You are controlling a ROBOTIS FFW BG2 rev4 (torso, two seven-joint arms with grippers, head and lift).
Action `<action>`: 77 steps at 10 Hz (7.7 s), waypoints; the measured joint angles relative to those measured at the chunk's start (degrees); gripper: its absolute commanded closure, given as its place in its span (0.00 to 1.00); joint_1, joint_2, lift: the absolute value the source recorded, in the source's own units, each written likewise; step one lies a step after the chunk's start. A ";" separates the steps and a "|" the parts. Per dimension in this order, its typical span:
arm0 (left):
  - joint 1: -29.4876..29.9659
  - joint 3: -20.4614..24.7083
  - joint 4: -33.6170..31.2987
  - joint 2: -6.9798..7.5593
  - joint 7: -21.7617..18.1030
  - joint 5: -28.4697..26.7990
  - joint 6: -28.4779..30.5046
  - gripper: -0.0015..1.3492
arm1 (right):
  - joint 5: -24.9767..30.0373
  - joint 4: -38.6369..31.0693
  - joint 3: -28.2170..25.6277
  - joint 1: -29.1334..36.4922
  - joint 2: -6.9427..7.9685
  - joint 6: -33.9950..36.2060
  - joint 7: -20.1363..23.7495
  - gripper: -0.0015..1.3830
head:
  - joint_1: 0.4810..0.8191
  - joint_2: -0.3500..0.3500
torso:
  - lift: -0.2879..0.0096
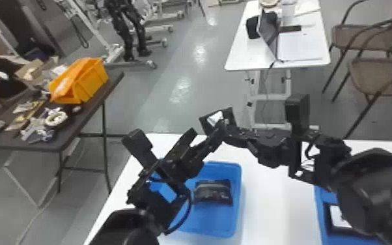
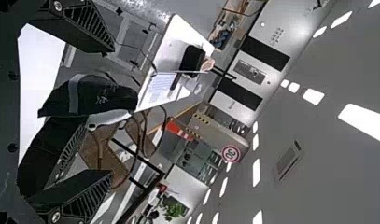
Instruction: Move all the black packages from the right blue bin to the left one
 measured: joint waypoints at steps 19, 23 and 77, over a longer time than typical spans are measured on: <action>7.19 -1.92 1.34 0.36 8.79 -19.83 -10.35 0.91 | 5.90 -9.56 -17.22 13.79 1.14 3.36 0.88 0.09 | 0.63 0.96 | 0.84; 10.65 -0.72 8.33 0.12 8.52 -28.30 -16.41 0.25 | 10.45 -16.99 -28.58 23.76 2.70 6.88 0.80 0.09 | 0.63 0.88 | 0.84; 6.58 2.60 -1.70 -1.91 3.65 -23.72 -14.47 0.10 | 31.17 -32.79 -45.88 38.76 5.94 16.33 0.42 0.81 | 0.63 0.59 | 0.84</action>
